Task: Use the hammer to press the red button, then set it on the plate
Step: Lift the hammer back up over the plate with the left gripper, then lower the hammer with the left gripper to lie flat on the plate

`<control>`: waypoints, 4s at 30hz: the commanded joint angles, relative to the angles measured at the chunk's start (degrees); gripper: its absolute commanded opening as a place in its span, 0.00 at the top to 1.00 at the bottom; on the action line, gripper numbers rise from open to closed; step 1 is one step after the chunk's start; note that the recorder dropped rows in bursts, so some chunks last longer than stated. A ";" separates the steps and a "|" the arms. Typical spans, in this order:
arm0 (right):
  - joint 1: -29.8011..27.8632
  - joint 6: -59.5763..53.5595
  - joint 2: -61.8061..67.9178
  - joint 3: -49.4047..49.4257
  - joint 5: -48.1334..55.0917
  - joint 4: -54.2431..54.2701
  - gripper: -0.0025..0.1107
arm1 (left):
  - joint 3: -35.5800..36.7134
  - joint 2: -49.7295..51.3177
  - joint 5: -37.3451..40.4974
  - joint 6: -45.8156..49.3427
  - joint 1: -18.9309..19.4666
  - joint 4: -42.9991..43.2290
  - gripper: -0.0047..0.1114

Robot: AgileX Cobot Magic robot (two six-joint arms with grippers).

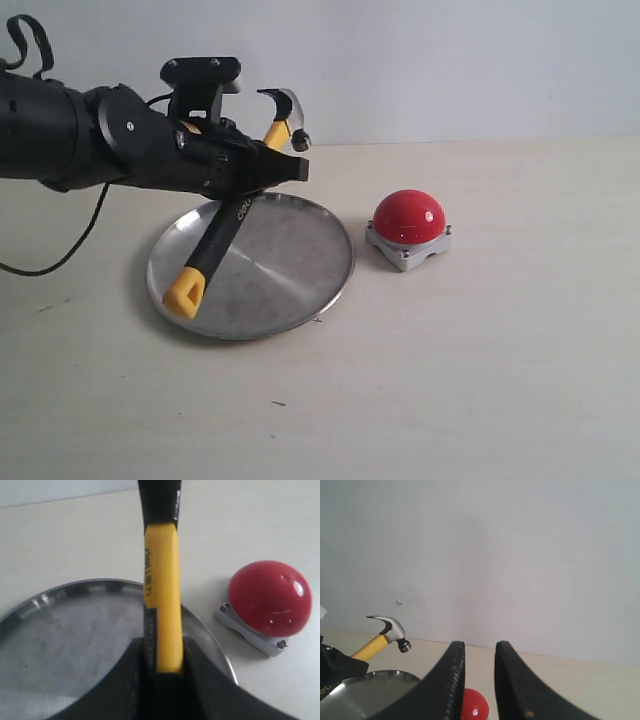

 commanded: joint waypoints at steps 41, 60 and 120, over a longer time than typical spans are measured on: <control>0.01 -0.20 -0.20 0.33 -0.24 -0.05 0.79 | -2.64 16.28 -70.00 -104.37 18.78 95.77 0.96; 0.01 -0.20 -0.20 0.33 -0.34 -0.05 0.79 | -2.74 22.04 -62.42 -102.02 19.53 93.20 0.96; 0.01 -0.20 -0.20 0.33 -0.33 0.05 0.79 | -2.88 25.20 -50.07 -100.45 17.83 90.90 0.96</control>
